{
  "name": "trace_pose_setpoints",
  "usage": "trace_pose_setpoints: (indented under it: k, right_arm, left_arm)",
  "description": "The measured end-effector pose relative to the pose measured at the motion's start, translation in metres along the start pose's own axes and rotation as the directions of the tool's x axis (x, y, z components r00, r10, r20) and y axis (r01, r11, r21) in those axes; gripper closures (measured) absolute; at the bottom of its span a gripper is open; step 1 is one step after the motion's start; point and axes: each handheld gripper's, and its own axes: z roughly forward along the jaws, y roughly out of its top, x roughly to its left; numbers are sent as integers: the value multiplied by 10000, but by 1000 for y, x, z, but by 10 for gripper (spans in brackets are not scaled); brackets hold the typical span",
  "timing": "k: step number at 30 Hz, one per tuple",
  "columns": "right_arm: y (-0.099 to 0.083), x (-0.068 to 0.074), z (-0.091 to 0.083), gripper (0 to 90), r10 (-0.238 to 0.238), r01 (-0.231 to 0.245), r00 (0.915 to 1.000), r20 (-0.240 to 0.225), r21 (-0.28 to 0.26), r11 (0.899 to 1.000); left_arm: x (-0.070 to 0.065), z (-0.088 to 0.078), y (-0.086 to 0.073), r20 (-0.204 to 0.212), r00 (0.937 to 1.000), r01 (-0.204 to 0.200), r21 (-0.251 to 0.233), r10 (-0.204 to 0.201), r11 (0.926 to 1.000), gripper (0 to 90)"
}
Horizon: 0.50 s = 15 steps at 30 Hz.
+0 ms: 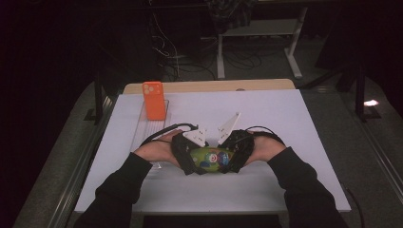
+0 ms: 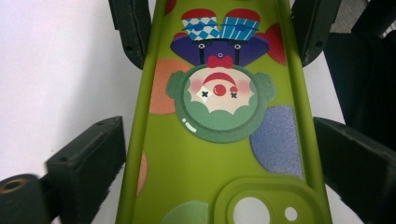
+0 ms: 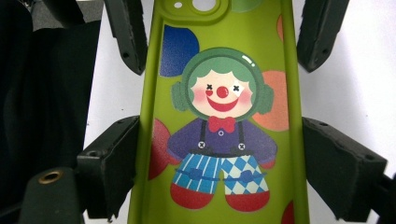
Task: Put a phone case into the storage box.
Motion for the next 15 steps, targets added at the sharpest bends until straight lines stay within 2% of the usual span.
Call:
trace_pose_setpoints:
  k: [7, 15]
  right_arm:
    - [0, 0, 1, 152, 10, -10, 10000, -47, 93, 10000]
    - [1, 2, 2, 151, -55, 59, 9999, -163, 201, 9998]
  left_arm:
    - [-1, 2, -1, 173, 9998, 114, 157, -117, 9998, 133]
    - [-2, 3, 1, 272, 9996, 105, 364, -115, 9993, 151]
